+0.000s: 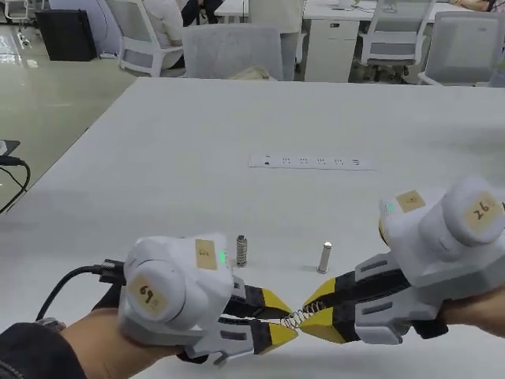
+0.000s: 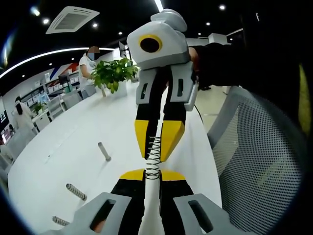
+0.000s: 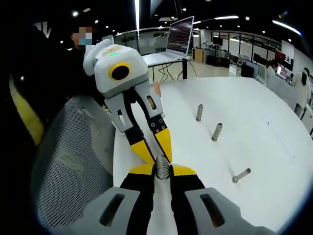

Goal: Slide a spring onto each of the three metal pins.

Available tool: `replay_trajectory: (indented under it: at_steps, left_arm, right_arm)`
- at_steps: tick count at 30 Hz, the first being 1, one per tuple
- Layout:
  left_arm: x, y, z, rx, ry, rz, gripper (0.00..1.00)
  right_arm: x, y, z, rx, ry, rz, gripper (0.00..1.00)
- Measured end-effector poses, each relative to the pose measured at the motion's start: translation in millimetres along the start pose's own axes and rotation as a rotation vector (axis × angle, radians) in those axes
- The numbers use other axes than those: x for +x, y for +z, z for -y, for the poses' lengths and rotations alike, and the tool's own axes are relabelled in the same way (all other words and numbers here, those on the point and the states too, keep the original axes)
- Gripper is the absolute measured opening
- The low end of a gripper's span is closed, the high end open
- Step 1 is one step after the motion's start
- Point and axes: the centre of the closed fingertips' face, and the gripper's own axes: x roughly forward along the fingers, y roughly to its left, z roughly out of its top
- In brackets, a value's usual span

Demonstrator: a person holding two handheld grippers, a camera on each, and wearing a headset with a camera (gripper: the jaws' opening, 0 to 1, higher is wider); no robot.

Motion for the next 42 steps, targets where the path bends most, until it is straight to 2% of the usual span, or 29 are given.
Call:
replay_trajectory:
  at_steps: [13, 20, 32, 42]
  left_arm:
    - [1.6, -1.8, -1.3, -0.008, 0.012, -0.002, 0.02]
    - [2.9, -3.7, -1.1, -0.014, 0.016, -0.003, 0.02]
    - [3.0, -1.9, -2.7, -0.02, 0.024, 0.011, 0.02]
    - [3.7, -1.5, -2.6, -0.022, 0.025, 0.012, 0.02]
  right_arm:
    - [3.1, 1.0, 0.1, -0.067, 0.005, -0.096, 0.09]
    - [5.9, 0.5, -0.2, -0.118, 0.004, -0.179, 0.09]
    - [5.4, 4.5, 0.2, -0.153, 0.011, -0.222, 0.08]
    - [6.1, 6.0, -0.7, -0.189, 0.03, -0.292, 0.08]
